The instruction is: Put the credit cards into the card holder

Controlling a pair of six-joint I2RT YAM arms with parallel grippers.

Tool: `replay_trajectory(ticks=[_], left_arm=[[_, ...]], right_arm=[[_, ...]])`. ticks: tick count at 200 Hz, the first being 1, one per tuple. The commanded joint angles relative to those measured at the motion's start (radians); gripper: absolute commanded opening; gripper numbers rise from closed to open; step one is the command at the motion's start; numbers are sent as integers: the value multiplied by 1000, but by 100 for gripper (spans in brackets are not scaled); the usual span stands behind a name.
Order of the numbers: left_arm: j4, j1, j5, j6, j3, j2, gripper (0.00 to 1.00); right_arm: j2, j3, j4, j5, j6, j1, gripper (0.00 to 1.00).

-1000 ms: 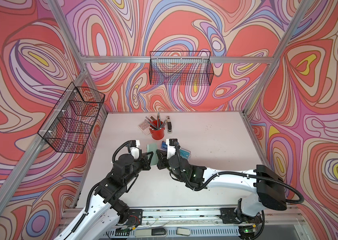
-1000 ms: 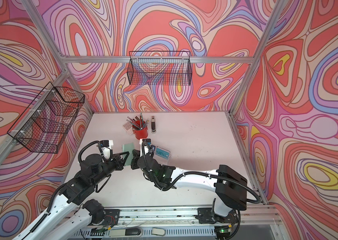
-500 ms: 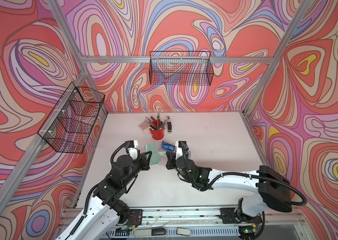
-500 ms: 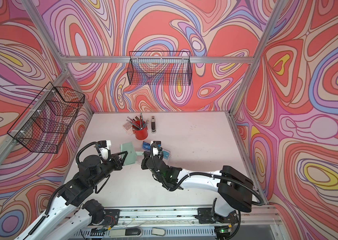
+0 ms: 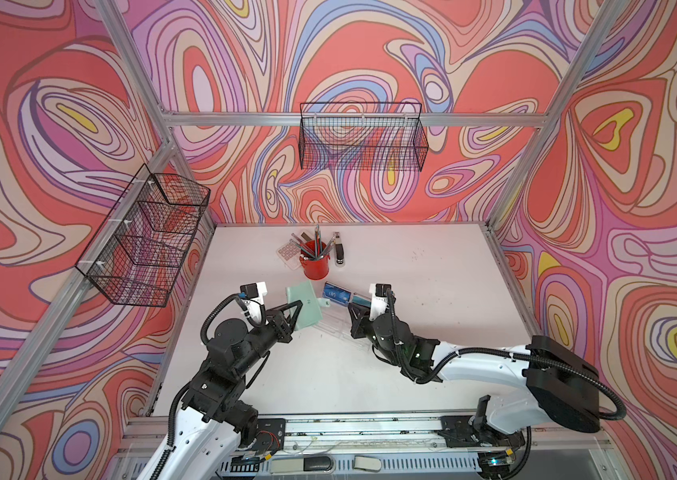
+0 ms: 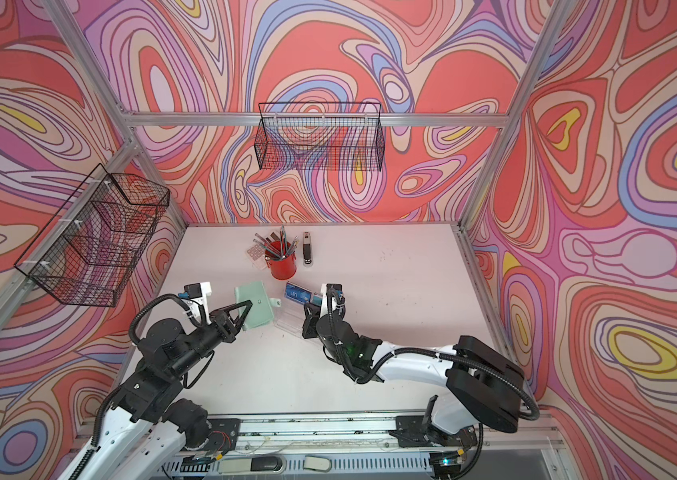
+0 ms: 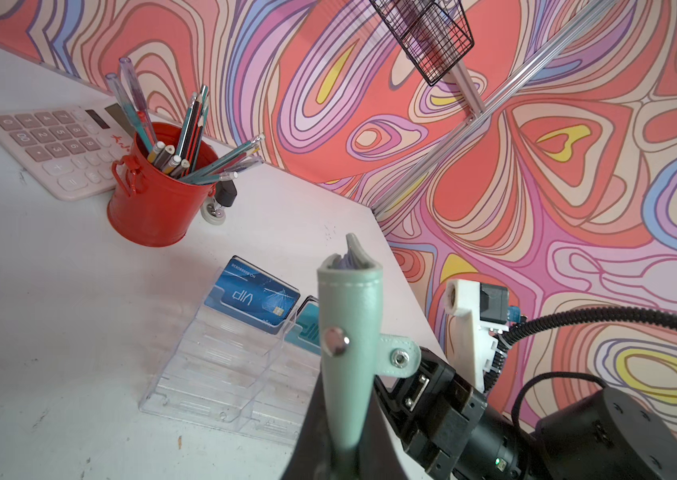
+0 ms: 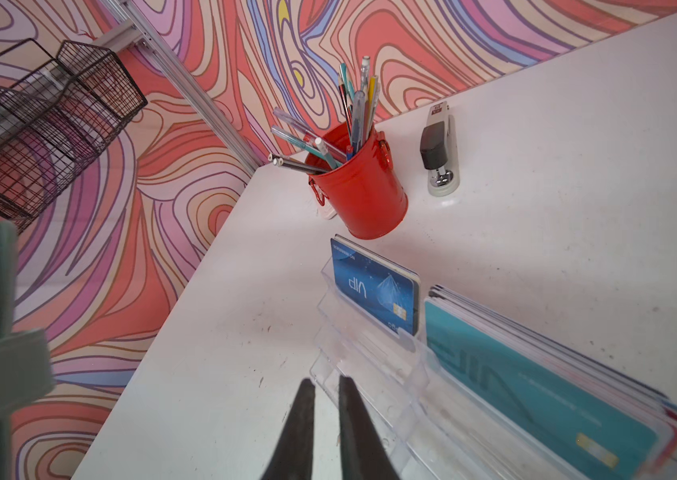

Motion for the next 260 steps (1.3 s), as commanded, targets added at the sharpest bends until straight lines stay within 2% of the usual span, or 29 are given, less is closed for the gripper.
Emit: replay_trajectory(ticks=[1, 49, 78, 192, 260], left_arm=[[109, 33, 106, -60, -25, 6, 0], [105, 34, 71, -48, -23, -3, 0], [108, 33, 65, -46, -21, -1, 0], [148, 34, 75, -35, -47, -7, 0], [147, 33, 75, -40, -54, -13, 0]], right_arm=[[-38, -50, 120, -34, -7, 2, 18], [-3, -133, 320, -138, 3, 4, 26], [35, -122, 399, -239, 24, 11, 27], [108, -23, 403, -343, 35, 30, 31], [98, 10, 401, -350, 23, 30, 31]])
